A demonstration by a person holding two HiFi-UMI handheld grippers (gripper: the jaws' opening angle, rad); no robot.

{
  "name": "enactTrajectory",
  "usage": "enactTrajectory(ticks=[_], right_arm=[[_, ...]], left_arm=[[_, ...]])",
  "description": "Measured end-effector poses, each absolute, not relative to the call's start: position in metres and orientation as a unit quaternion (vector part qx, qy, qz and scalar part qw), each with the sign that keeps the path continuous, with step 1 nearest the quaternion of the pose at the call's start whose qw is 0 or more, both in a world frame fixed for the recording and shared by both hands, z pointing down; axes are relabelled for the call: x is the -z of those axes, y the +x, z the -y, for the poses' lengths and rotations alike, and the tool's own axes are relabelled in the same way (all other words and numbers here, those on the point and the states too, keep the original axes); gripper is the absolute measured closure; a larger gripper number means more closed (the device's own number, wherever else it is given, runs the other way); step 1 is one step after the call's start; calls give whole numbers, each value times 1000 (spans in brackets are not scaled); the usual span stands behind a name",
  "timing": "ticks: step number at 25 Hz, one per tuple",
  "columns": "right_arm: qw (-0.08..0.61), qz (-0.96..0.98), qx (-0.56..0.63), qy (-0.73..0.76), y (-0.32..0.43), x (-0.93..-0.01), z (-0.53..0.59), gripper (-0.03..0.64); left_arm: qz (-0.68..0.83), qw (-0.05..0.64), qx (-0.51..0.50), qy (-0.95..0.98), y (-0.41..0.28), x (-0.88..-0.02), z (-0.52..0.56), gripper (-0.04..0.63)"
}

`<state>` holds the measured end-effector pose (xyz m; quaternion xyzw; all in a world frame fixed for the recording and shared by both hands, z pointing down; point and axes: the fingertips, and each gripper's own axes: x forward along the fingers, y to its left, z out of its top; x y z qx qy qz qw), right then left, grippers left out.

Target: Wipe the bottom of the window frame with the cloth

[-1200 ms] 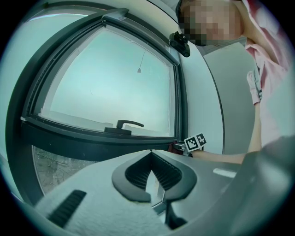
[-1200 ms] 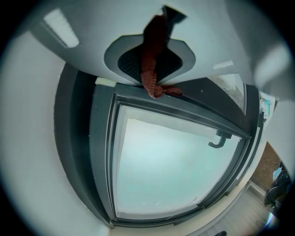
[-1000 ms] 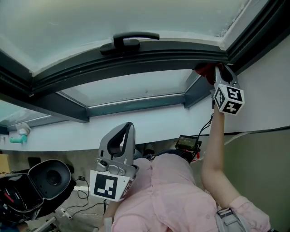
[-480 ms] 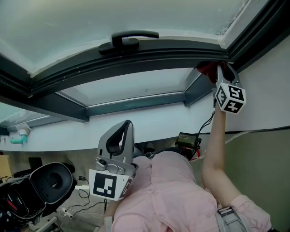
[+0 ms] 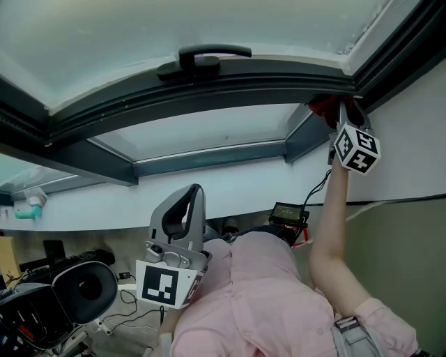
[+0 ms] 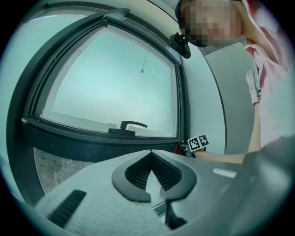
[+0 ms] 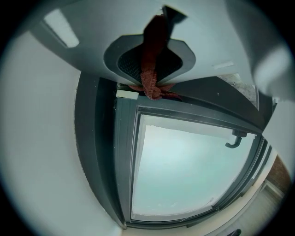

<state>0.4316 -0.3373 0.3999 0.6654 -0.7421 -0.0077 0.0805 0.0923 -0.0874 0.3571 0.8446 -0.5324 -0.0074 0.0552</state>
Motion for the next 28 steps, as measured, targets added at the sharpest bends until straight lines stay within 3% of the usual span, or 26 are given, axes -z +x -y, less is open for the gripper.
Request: enactTrajectory(ticks=[7,14,28], right_arm=[[58,757,-27,650,423,-408,324,553],[57,814,-55,575,353,-414,260,552],[-6,868,-11,497,258,-334,159,552]], left_arm=[[532,57,12,845,78,-356,83,598],[539,63,15,840,45,-359,77,598],[529,51,21,847,-2,-344,72,598]])
